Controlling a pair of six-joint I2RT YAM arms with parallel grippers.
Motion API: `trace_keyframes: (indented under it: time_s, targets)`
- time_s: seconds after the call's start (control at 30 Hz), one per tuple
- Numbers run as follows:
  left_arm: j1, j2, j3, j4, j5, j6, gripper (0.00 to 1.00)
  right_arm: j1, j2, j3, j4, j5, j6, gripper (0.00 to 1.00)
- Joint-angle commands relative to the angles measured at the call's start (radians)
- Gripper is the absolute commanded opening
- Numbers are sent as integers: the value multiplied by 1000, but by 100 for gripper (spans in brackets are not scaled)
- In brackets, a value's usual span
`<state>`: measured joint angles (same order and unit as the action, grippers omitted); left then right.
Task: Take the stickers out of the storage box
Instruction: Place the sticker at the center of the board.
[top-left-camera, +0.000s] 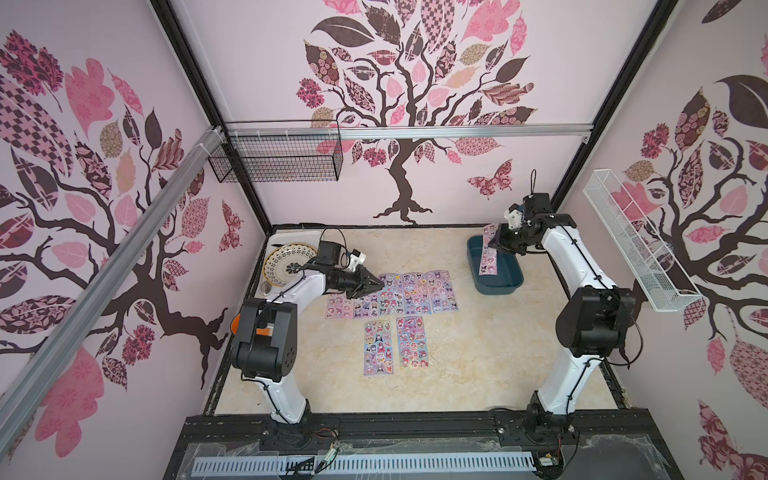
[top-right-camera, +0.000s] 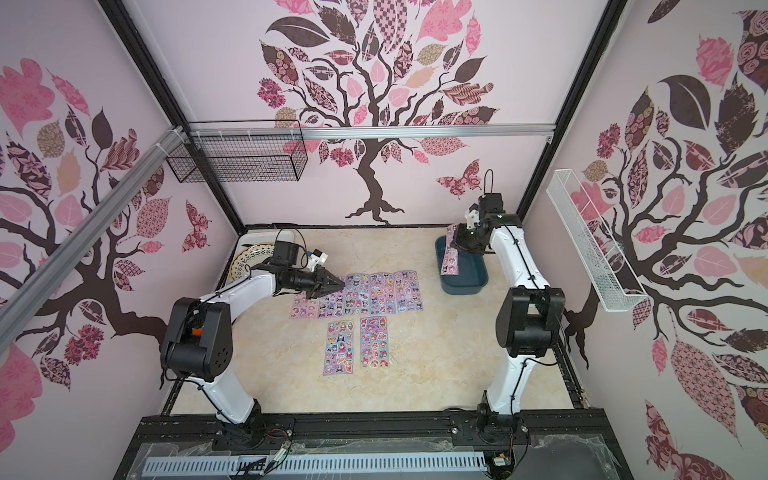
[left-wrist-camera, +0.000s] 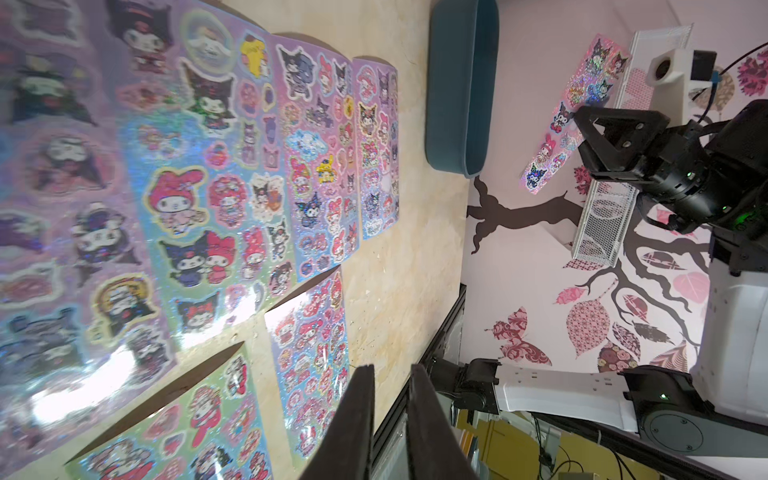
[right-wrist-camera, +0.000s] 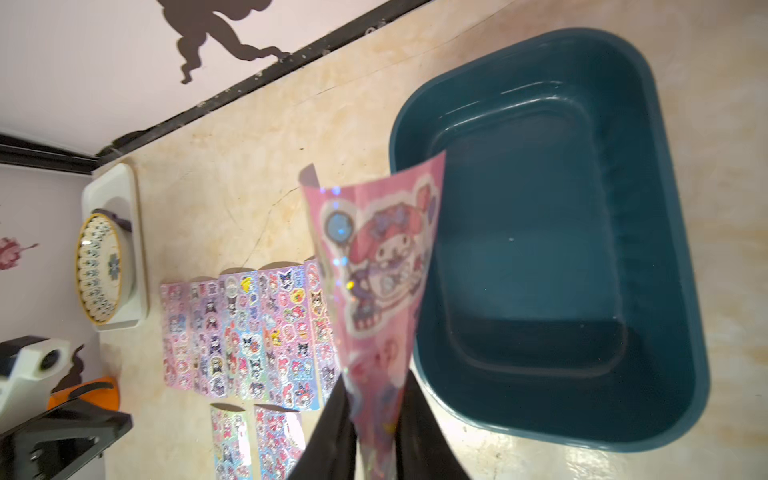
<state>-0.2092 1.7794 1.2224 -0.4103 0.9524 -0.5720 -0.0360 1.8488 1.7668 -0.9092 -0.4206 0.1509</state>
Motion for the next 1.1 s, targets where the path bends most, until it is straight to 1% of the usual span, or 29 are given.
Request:
trace_keyframes:
  time_s: [0.0,0.07,0.2,0.27,0.33,0.43,0.57,0.67,0.73,0.83,1.07]
  targets:
    - [-59,42,95,36,26,-40,21,-2,-91,-62,64,-146,50,21]
    - [-86,76,160,41,39,-64,22,-3,-125,-117,104,-216,83,21]
    - [-118,138,284,68,63,-131,22,-1,-175,-251,251,-398,197,21]
    - [-132,165,332,75,71,-152,21,5,-188,-301,308,-451,242,21]
    - [-144,182,354,103,79,-182,21,19,-204,-343,343,-460,269,21]
    - [-159,190,339,170,91,-217,22,53,-218,-400,407,-471,315,21]
    - [-163,196,306,201,124,-212,22,114,-208,-437,465,-486,365,21]
    - [-164,195,286,206,140,-192,22,165,-192,-446,515,-492,409,21]
    - [-164,195,272,226,150,-203,22,190,-177,-447,551,-509,444,22]
    - [-164,195,251,272,173,-231,23,212,-164,-444,590,-519,478,22]
    - [-164,191,252,275,189,-224,26,241,-134,-429,606,-527,500,23]
